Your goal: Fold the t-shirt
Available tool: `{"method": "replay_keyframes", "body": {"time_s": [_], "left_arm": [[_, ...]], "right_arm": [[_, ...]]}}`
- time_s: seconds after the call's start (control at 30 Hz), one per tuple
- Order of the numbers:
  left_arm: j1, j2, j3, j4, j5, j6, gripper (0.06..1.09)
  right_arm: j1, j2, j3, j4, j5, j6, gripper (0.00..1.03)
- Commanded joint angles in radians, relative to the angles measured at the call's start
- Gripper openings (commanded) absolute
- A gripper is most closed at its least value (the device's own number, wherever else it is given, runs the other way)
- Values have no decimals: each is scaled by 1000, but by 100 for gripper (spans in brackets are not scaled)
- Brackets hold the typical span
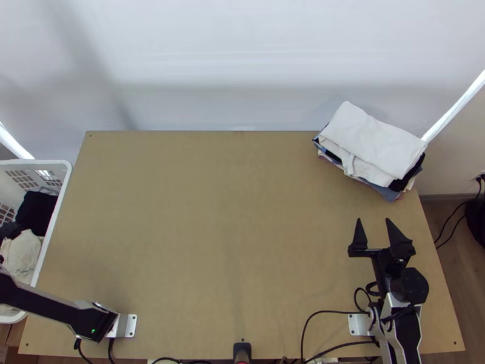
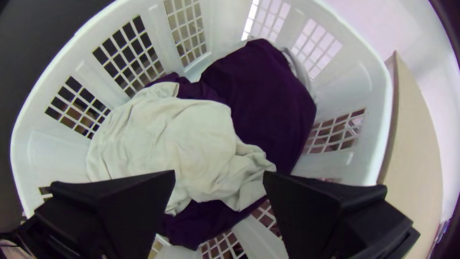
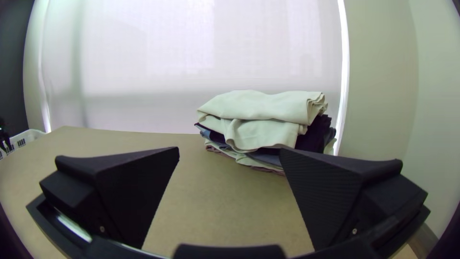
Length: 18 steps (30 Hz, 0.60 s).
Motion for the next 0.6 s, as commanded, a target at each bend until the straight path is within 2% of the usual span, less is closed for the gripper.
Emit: {"method": "replay_keyframes", "body": {"time_s": [0.0,0.33,0.47,0.5,0.53,0.57], "left_arm": [[7,137,74,-1,-20,42,95],[1,387,204,93,-97,58,94],[0,443,248,96,-100,61,94],[0,453,251,96,-102,68,93],[0,460,256,96,-102,68,86],[1,463,256,104,-102,68,74]], "right_arm": [[-3,-2,-7,-12,3,-5,98],[-3,-2,-7,-12,3,-5,98],[-3,-2,-7,-12,5,-5,98],[-3,-2,-7,-12,3,-5,98],[-3,-2,-7,-12,5,-5,98],[-3,-2,-7,-12,5,-5,98]]}}
